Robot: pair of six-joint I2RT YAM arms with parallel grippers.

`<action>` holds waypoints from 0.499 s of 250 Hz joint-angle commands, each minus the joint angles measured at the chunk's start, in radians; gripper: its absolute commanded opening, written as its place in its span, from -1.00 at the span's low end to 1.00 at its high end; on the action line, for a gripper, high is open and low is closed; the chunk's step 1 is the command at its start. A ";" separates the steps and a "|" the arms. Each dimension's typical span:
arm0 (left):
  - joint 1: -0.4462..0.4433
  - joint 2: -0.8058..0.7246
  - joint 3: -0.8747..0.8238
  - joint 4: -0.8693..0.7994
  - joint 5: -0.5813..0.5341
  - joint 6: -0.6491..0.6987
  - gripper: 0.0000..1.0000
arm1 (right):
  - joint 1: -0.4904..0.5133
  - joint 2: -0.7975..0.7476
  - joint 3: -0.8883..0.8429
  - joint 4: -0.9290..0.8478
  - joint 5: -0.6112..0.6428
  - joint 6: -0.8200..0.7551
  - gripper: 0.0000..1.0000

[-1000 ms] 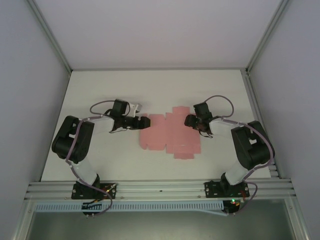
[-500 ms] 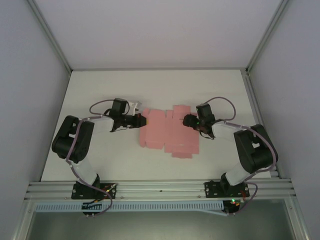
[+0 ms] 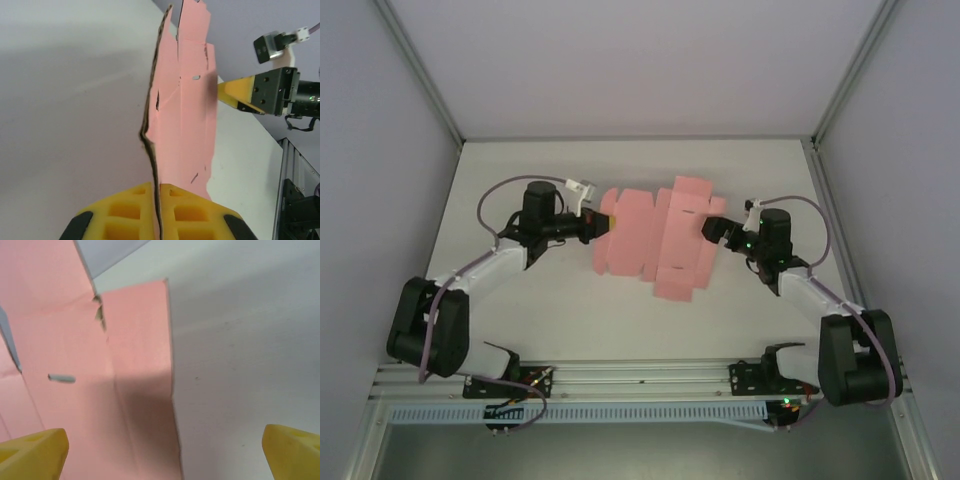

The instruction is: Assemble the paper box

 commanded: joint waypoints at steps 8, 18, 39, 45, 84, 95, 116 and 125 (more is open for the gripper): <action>-0.005 -0.082 0.002 0.025 0.046 0.037 -1.00 | -0.015 -0.016 -0.045 0.103 -0.182 -0.038 0.94; -0.007 -0.105 -0.002 0.032 0.048 0.033 -1.00 | -0.020 -0.013 -0.064 0.150 -0.214 -0.029 0.91; -0.007 -0.150 -0.018 0.065 0.052 0.005 -1.00 | -0.028 -0.002 -0.097 0.231 -0.278 -0.021 0.83; -0.007 -0.162 -0.023 0.074 0.054 -0.006 -1.00 | -0.028 0.000 -0.103 0.251 -0.294 -0.021 0.81; -0.008 -0.206 -0.033 0.111 0.115 -0.038 -1.00 | -0.032 0.013 -0.141 0.353 -0.306 -0.031 0.80; -0.009 -0.221 -0.035 0.110 0.119 -0.038 -1.00 | -0.035 0.016 -0.137 0.348 -0.299 -0.043 0.81; -0.011 -0.248 -0.035 0.106 0.123 -0.035 -1.00 | -0.038 0.020 -0.135 0.367 -0.301 -0.063 0.83; -0.012 -0.259 -0.038 0.111 0.127 -0.038 -1.00 | -0.039 0.024 -0.132 0.376 -0.307 -0.068 0.83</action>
